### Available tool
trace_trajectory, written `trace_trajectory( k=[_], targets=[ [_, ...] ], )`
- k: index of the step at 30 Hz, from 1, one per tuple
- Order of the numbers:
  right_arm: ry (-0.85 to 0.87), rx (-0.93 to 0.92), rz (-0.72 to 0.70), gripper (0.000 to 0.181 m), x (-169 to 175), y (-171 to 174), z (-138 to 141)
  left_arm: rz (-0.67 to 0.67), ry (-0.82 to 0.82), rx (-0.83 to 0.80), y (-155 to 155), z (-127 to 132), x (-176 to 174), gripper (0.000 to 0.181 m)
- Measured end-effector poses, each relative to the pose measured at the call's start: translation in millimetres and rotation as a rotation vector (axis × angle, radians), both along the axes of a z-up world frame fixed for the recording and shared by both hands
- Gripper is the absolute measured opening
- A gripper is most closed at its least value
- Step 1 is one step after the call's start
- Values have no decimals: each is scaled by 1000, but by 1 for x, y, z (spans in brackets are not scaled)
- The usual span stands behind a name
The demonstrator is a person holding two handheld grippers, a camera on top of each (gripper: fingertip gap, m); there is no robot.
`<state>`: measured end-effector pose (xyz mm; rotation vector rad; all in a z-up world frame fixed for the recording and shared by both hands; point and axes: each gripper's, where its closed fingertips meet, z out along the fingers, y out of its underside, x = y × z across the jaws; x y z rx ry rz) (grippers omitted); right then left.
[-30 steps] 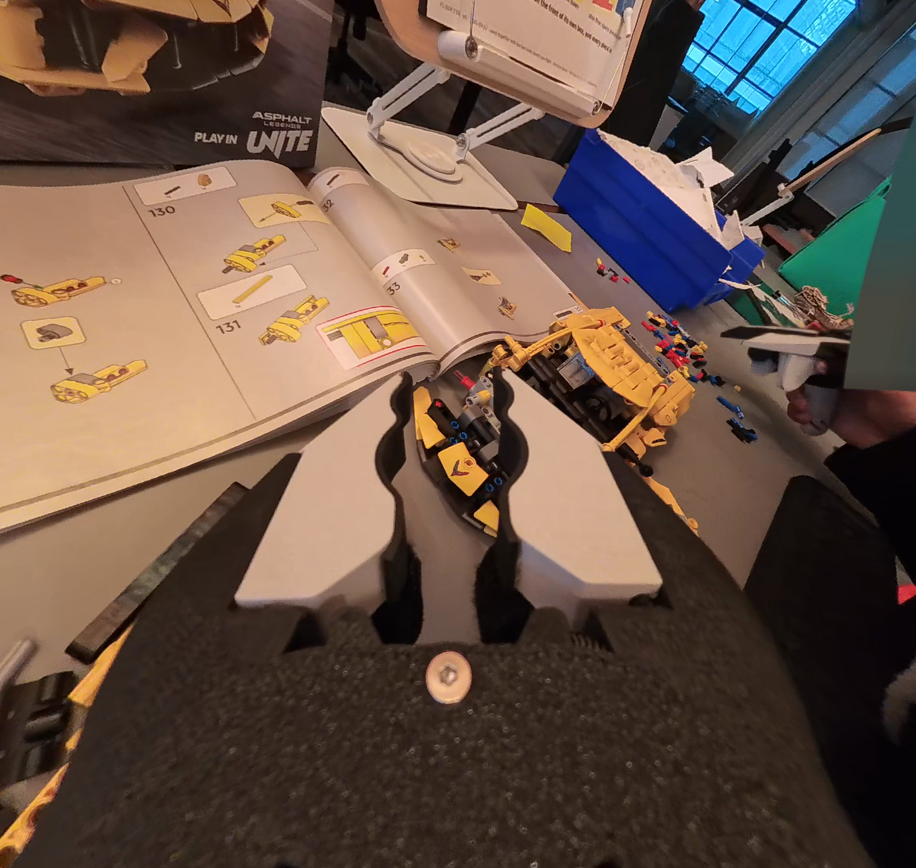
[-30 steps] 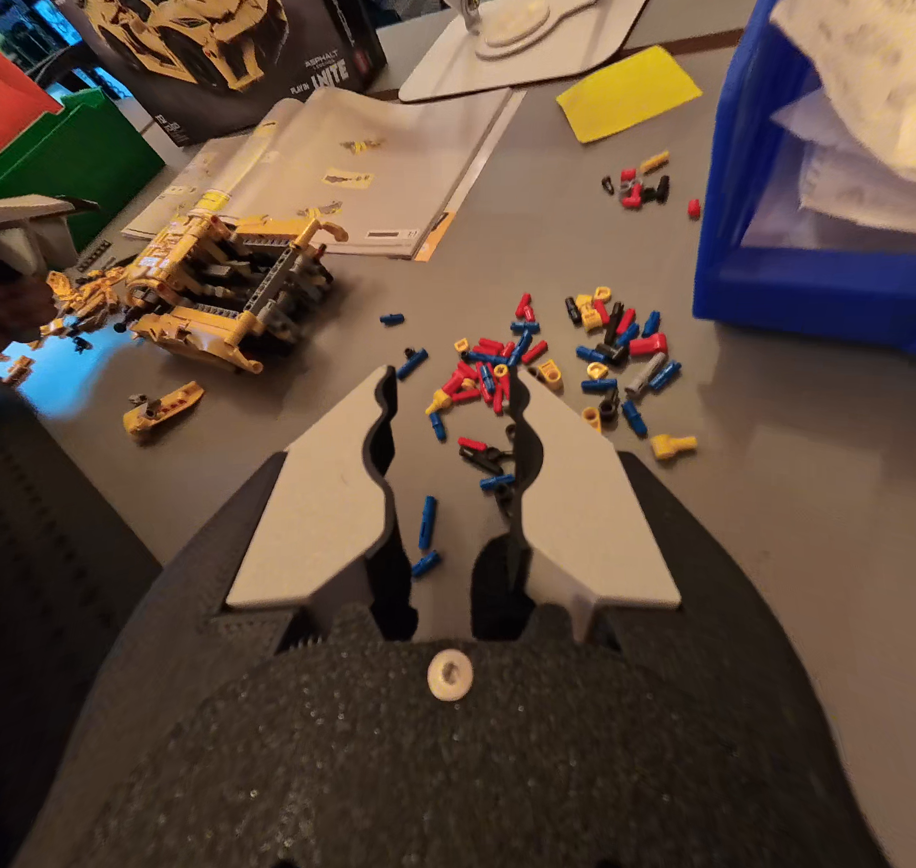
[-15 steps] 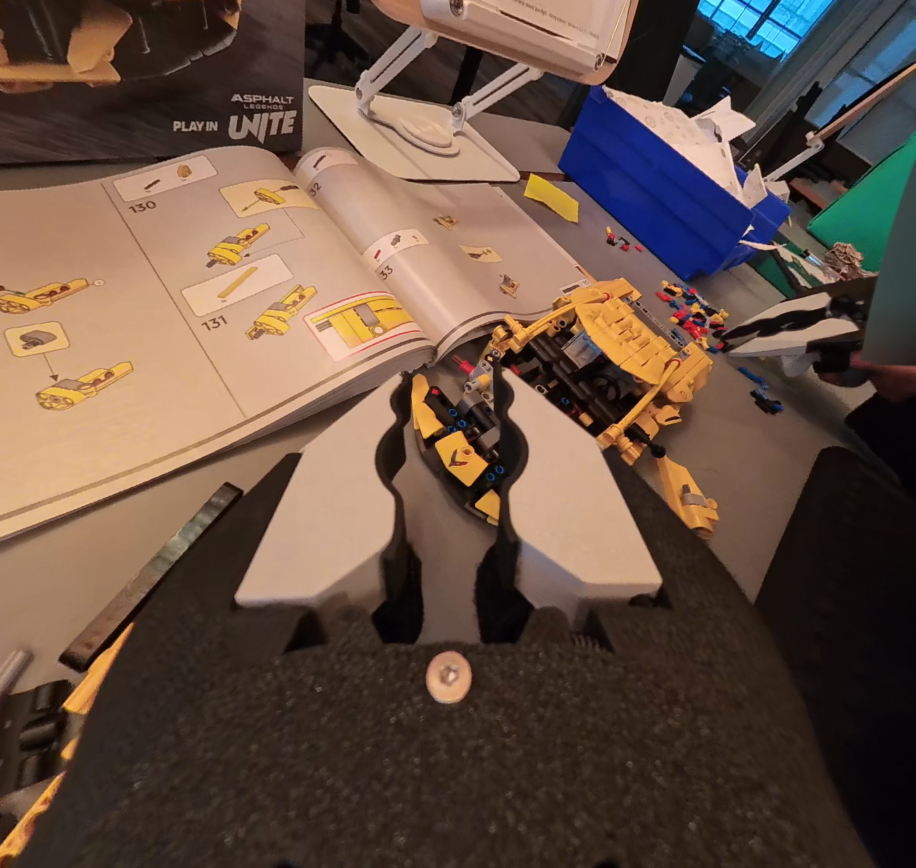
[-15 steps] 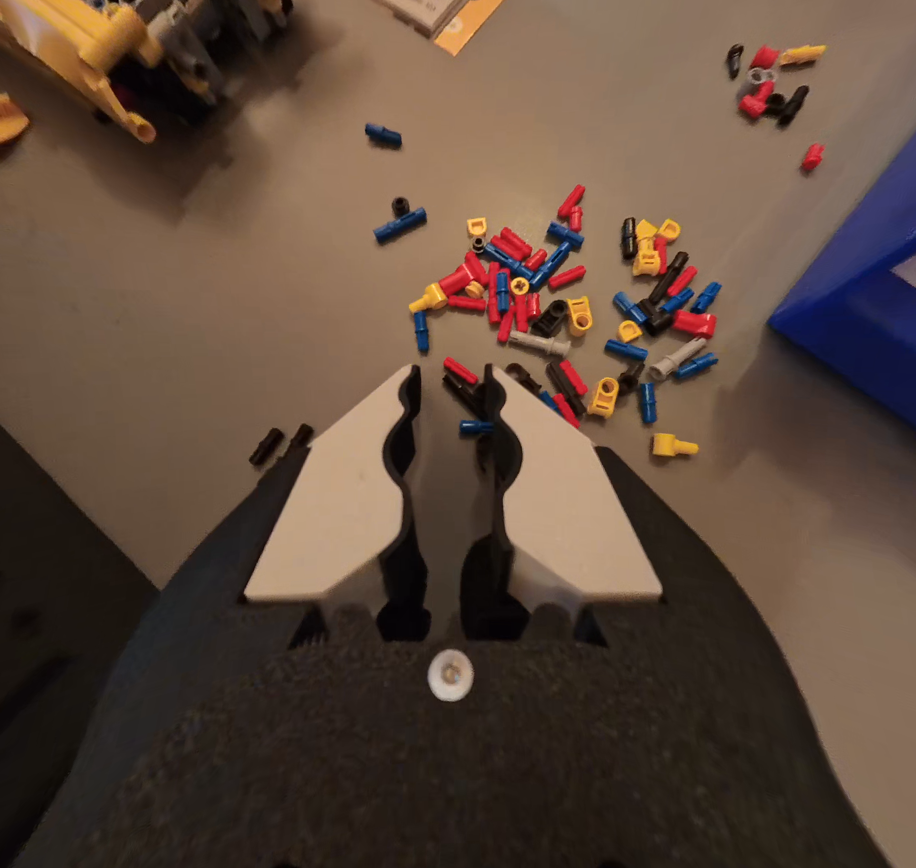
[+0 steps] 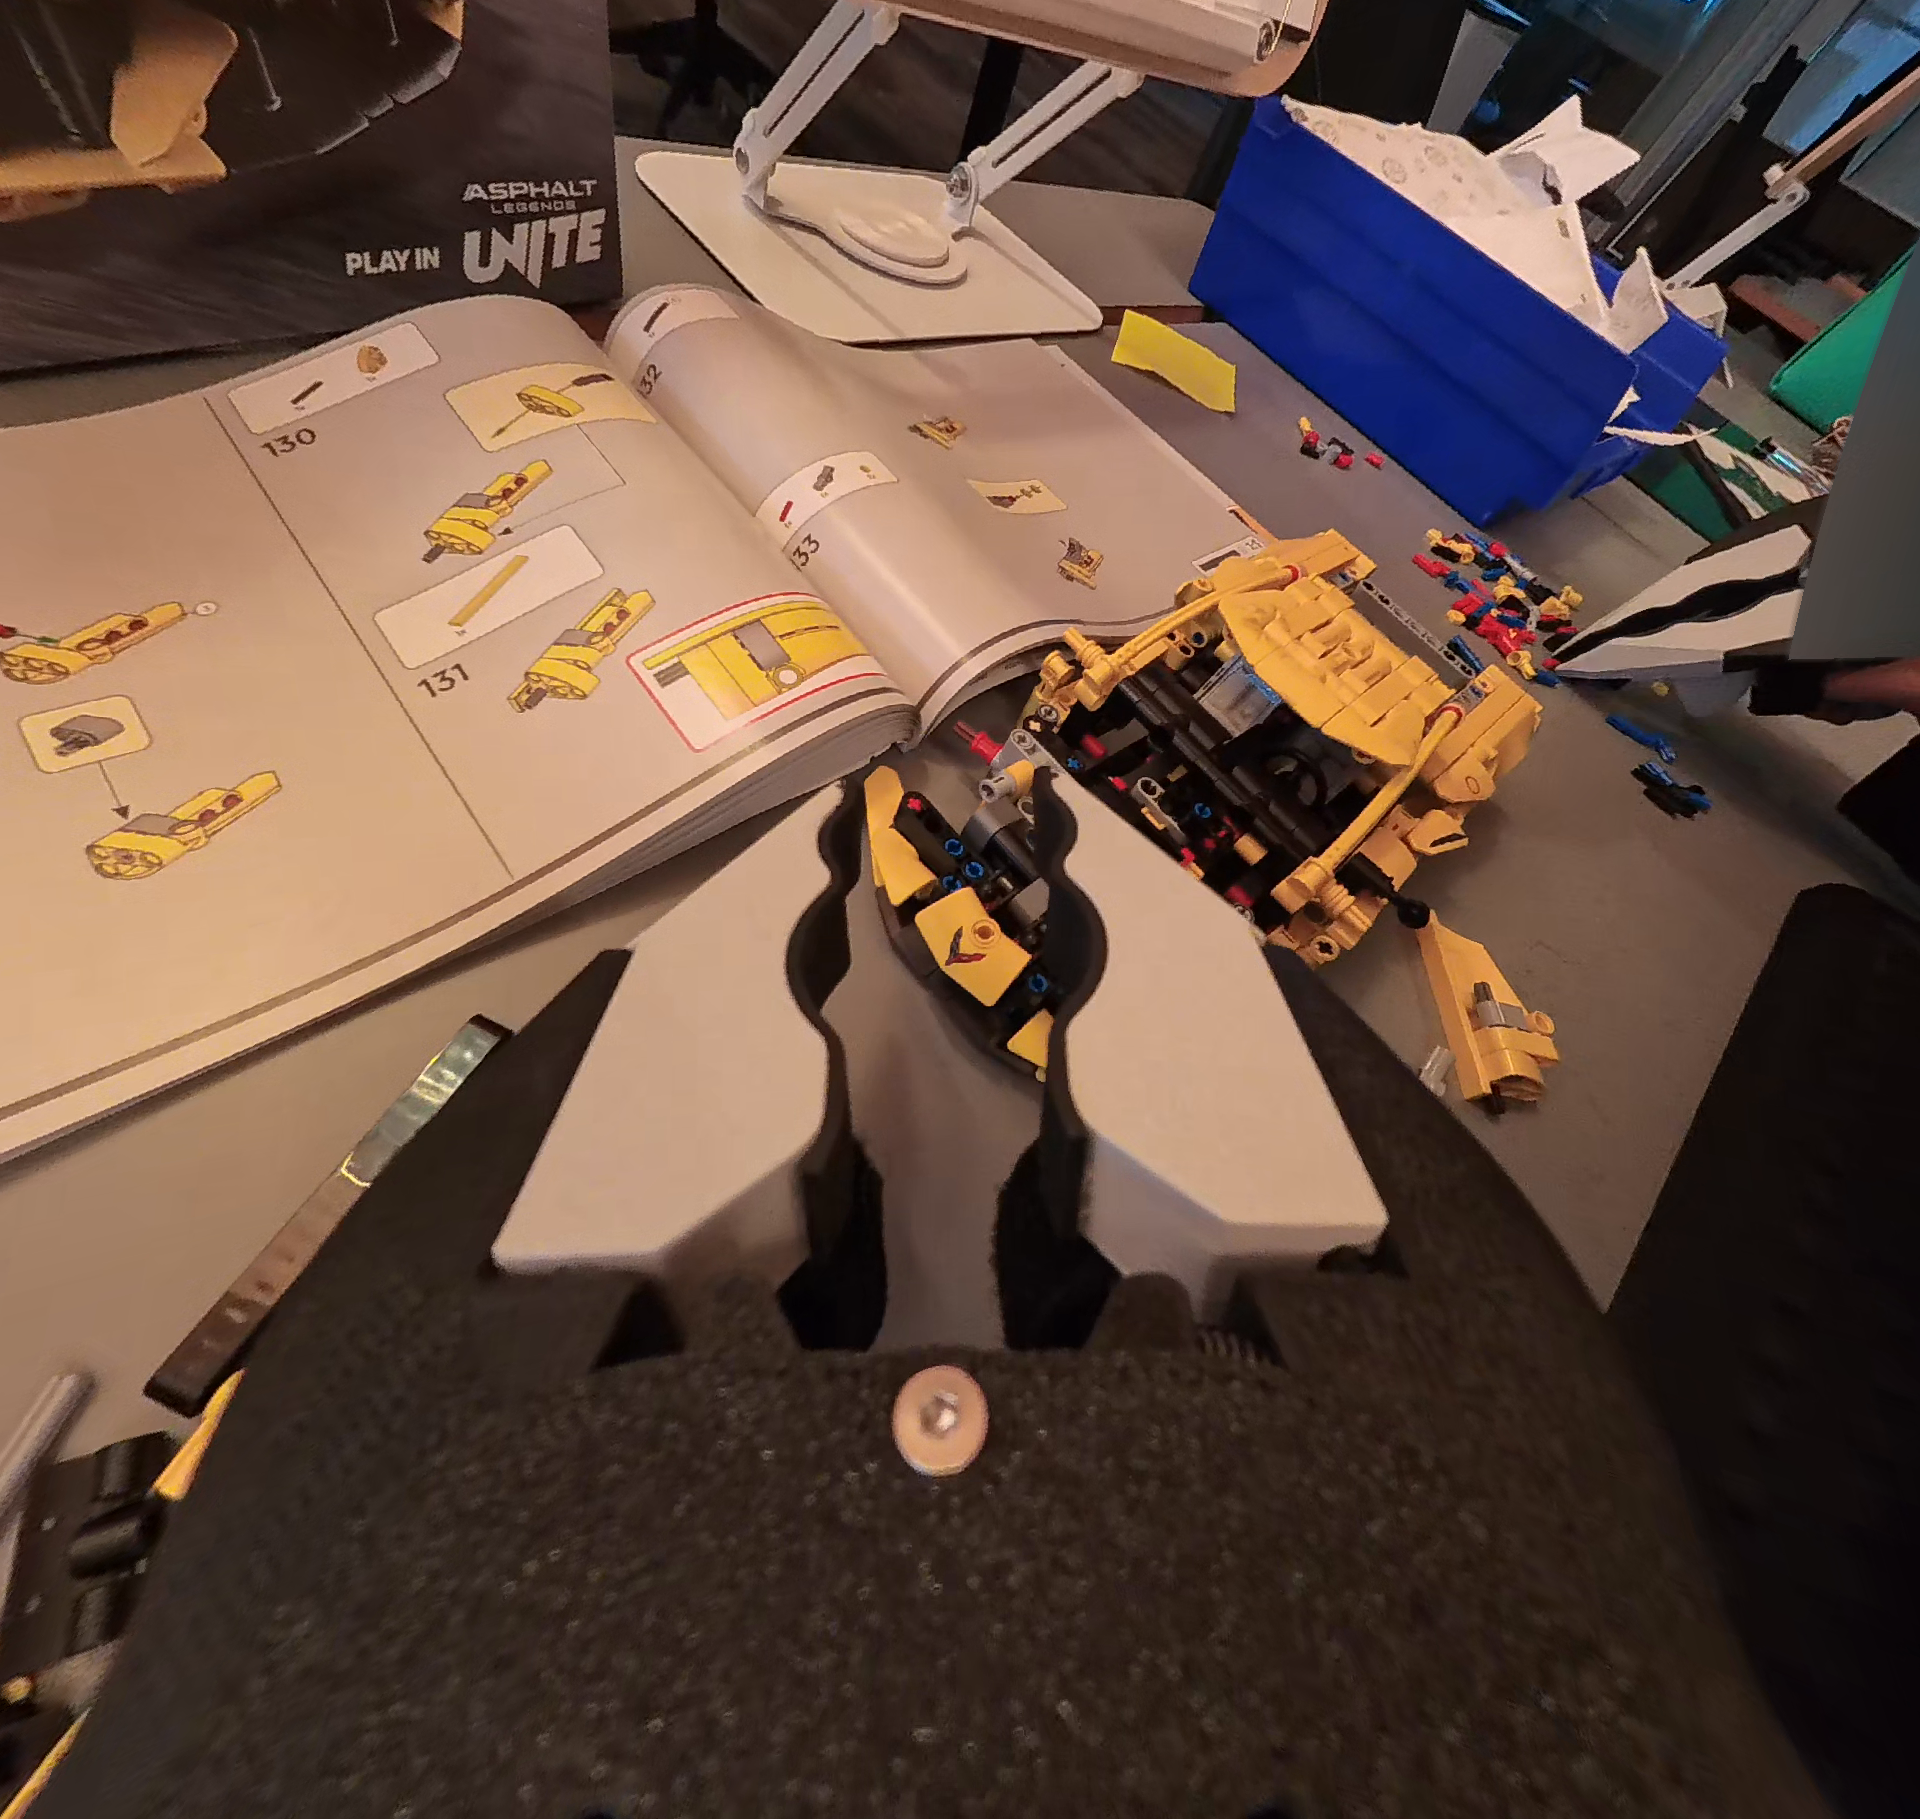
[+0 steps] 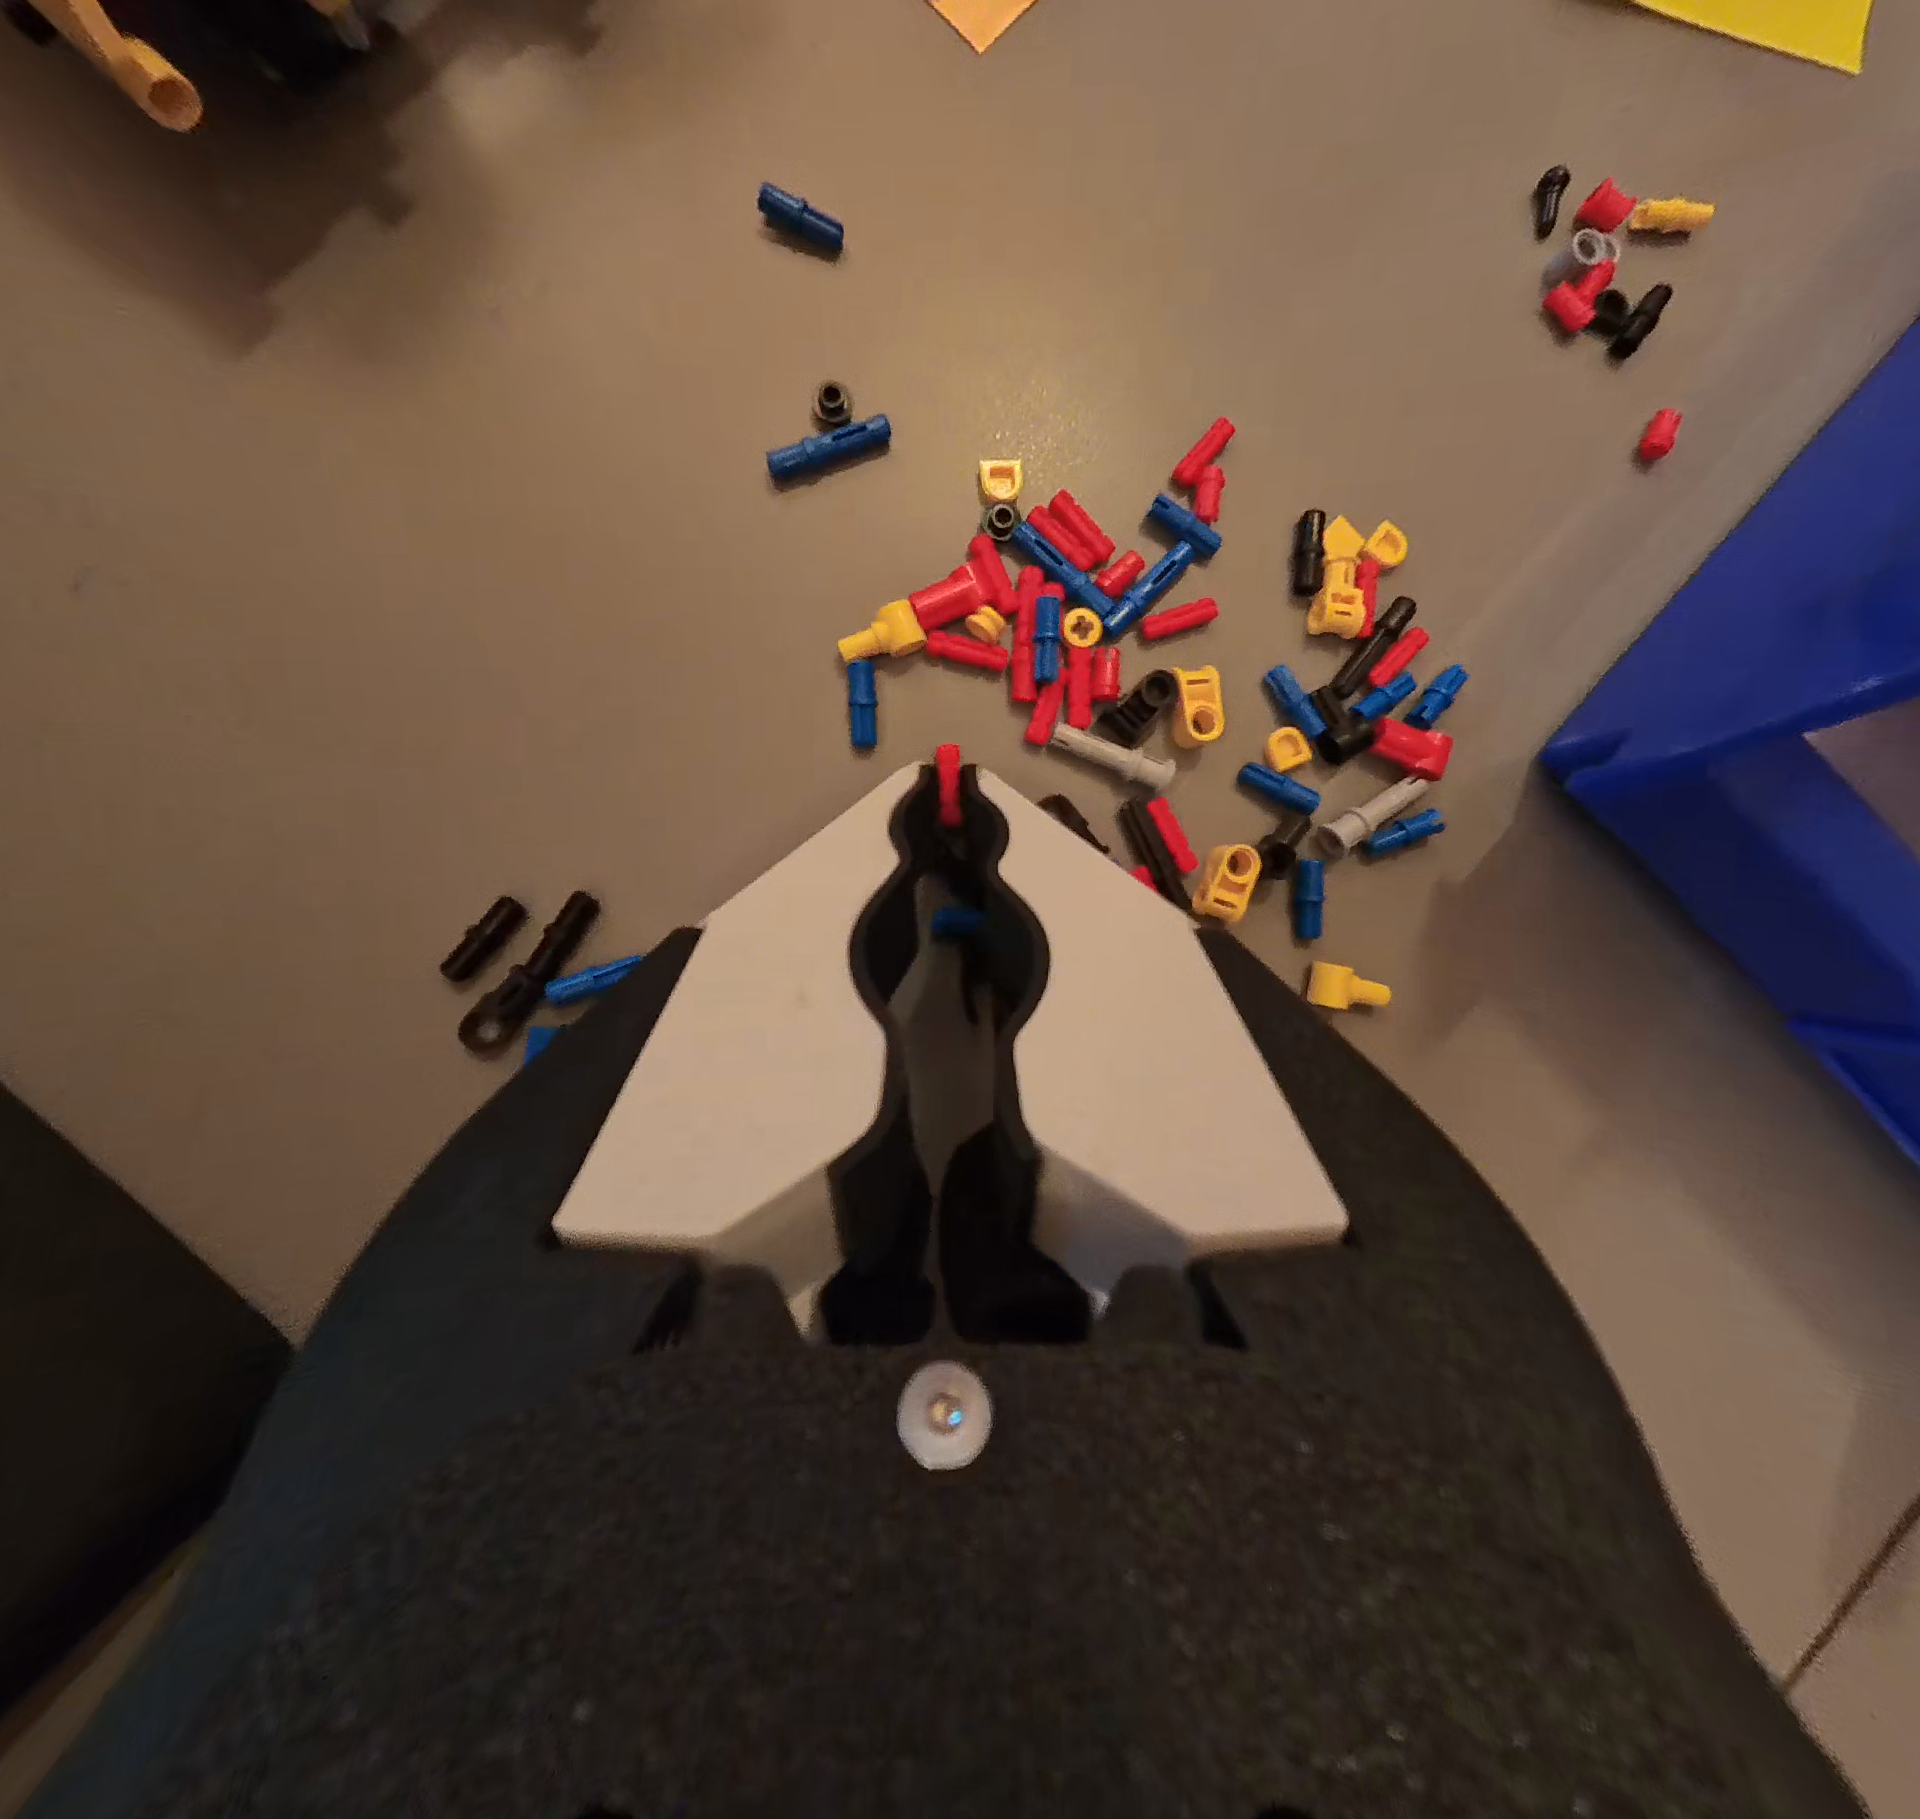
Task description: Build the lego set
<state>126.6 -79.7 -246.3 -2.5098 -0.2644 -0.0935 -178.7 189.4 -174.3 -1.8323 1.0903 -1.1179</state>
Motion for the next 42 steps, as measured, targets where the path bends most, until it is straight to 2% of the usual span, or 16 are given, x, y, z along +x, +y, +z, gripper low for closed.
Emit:
trace_trajectory(
  k=[3, 6, 8, 10, 14, 16, 24, 30, 31, 33, 35, 37, 41, 42],
  targets=[
    [4, 7, 16, 3, -5, 3, 4, -2, -1, -2, 0, 0, 0, 33],
    [24, 71, 53, 3, -21, 13, 23, -3, -2, -3, -1, 0, 0, 33],
    [93, 116, 144, 3, -57, 22, 37, -4, -2, -3, -1, 0, 1, 33],
    [151, 112, 246, 3, -97, 27, 39, -4, 0, -1, -2, 0, 1, 33],
    [302, 122, 360, 3, -169, 44, 29, -6, 6, 3, -2, -1, 1, 33],
    [330, 90, 408, 3, -194, 50, 20, -6, 5, 5, -3, -1, 1, 33],
    [206, 55, 486, 3, -216, 69, 1, -14, -2, -6, -6, -1, 1, 32],
    [205, 87, 477, 4, -215, 70, 0, -17, -2, -12, -6, -1, 1, 32],
    [226, 92, 463, 9, -215, 70, 1, -17, 1, -10, -6, -1, 2, 32],
    [305, 136, 423, 13, -212, 72, 16, -18, 6, -6, -6, -2, 2, 32],
    [389, 236, 365, 19, -194, 73, 44, -18, 6, -5, -6, -2, 2, 32],
    [390, 301, 231, 18, -146, 70, 63, -18, 4, -7, -6, -2, 2, 32],
    [217, 365, -120, 15, -18, 50, 72, -23, 2, -9, -7, -2, 2, 32],
    [193, 389, -196, 20, 9, 48, 72, -24, 4, -7, -8, -2, 3, 32]
  ],
)
